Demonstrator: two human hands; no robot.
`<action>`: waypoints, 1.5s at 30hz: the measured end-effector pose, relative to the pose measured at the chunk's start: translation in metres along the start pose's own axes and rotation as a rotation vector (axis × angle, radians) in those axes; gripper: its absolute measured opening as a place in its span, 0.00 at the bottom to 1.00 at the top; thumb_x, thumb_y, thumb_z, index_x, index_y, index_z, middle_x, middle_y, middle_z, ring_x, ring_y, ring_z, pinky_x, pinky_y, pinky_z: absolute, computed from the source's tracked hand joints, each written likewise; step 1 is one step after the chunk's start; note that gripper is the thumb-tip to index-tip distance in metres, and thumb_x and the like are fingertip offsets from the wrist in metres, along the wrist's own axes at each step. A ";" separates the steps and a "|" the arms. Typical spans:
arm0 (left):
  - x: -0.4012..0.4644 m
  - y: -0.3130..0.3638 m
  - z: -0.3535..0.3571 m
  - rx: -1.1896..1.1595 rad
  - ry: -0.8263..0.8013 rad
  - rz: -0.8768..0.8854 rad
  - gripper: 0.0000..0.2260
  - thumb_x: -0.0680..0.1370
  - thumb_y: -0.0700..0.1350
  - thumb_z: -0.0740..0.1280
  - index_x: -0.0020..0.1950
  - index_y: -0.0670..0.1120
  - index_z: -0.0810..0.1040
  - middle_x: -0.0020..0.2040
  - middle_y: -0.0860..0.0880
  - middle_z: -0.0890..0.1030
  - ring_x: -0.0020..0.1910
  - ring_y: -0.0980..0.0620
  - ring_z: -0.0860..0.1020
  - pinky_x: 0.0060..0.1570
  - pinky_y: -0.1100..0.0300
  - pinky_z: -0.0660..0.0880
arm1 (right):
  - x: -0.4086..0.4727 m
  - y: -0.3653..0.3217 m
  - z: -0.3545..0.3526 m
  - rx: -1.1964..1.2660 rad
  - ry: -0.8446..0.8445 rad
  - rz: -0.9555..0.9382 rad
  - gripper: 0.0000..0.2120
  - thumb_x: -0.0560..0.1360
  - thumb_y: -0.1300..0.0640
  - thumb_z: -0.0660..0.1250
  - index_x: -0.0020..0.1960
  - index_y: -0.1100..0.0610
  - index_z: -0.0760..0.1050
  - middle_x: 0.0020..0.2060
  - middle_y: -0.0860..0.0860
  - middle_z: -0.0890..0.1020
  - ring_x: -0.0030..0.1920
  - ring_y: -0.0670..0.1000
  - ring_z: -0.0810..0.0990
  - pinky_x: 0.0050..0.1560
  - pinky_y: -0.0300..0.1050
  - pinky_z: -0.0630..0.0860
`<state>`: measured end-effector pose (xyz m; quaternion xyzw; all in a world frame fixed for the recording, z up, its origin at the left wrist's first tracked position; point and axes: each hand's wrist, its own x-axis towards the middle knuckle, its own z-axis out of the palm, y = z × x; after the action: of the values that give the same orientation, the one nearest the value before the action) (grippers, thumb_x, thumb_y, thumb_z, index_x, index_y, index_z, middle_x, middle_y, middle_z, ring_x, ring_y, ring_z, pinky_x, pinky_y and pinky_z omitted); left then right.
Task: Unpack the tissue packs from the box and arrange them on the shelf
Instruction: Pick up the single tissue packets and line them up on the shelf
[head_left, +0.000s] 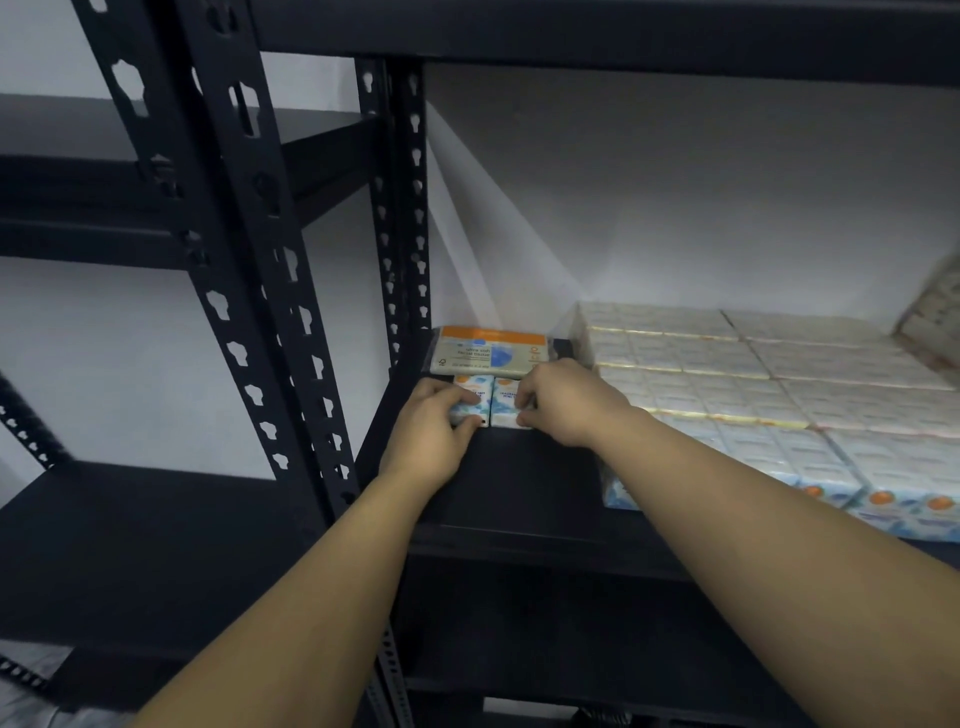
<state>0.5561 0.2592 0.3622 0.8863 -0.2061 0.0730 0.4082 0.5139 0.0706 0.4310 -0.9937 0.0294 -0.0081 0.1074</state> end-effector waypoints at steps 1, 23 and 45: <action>0.000 0.000 0.000 -0.002 -0.001 -0.003 0.13 0.79 0.44 0.74 0.64 0.48 0.83 0.66 0.50 0.74 0.64 0.51 0.76 0.61 0.66 0.67 | 0.000 0.000 0.000 0.000 -0.001 0.002 0.08 0.78 0.51 0.74 0.56 0.49 0.84 0.52 0.50 0.82 0.50 0.52 0.80 0.52 0.47 0.79; -0.179 0.044 0.027 0.004 0.087 0.437 0.12 0.77 0.46 0.74 0.60 0.47 0.83 0.56 0.51 0.78 0.57 0.50 0.75 0.57 0.51 0.75 | -0.220 0.024 0.053 0.161 0.549 -0.188 0.06 0.75 0.59 0.75 0.52 0.58 0.85 0.47 0.49 0.84 0.51 0.50 0.81 0.57 0.46 0.76; -0.390 0.138 0.307 0.109 -0.618 0.032 0.26 0.78 0.60 0.64 0.75 0.53 0.74 0.68 0.55 0.74 0.67 0.53 0.74 0.67 0.55 0.73 | -0.494 0.332 0.203 0.413 -0.164 0.380 0.25 0.78 0.39 0.70 0.69 0.52 0.80 0.62 0.46 0.82 0.62 0.49 0.79 0.63 0.44 0.76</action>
<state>0.1326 0.0668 0.1407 0.8838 -0.3302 -0.1826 0.2767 0.0061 -0.1804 0.1571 -0.9249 0.2039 0.0865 0.3092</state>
